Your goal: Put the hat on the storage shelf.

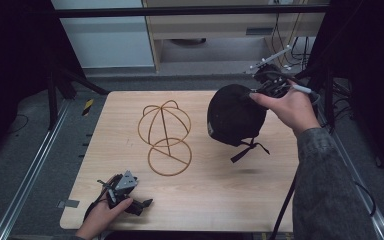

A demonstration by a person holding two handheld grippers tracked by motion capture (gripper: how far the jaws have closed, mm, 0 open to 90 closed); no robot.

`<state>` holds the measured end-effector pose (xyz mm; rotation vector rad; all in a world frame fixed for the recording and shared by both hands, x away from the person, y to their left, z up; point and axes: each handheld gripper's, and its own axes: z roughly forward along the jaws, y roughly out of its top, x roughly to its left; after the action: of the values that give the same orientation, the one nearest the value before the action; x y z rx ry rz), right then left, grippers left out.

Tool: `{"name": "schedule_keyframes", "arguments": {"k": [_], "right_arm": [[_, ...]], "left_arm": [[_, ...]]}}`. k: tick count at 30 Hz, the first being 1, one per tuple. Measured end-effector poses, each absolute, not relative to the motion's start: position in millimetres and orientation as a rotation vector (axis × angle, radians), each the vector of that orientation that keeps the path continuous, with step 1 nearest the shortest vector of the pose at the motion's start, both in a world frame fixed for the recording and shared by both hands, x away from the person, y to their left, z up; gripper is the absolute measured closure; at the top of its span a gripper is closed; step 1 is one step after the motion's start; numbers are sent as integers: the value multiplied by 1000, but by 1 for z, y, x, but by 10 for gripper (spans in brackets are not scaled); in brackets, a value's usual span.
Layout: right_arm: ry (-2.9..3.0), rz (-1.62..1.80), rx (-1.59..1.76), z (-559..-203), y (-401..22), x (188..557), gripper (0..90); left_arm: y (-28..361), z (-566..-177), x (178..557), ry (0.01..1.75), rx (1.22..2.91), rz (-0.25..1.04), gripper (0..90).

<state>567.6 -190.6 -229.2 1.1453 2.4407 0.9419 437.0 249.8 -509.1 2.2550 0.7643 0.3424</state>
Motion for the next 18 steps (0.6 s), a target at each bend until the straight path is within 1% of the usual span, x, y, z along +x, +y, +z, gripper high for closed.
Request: {"name": "schedule_keyframes", "arguments": {"k": [5, 18], "right_arm": [[2402, 968, 1151, -214, -193, 571, 741], [2393, 1005, 1072, -188, -176, 574, 741]], "left_arm": [[250, -509, 438, 768, 2254, 343, 0], [249, -509, 442, 775, 2251, 343, 0]]}}
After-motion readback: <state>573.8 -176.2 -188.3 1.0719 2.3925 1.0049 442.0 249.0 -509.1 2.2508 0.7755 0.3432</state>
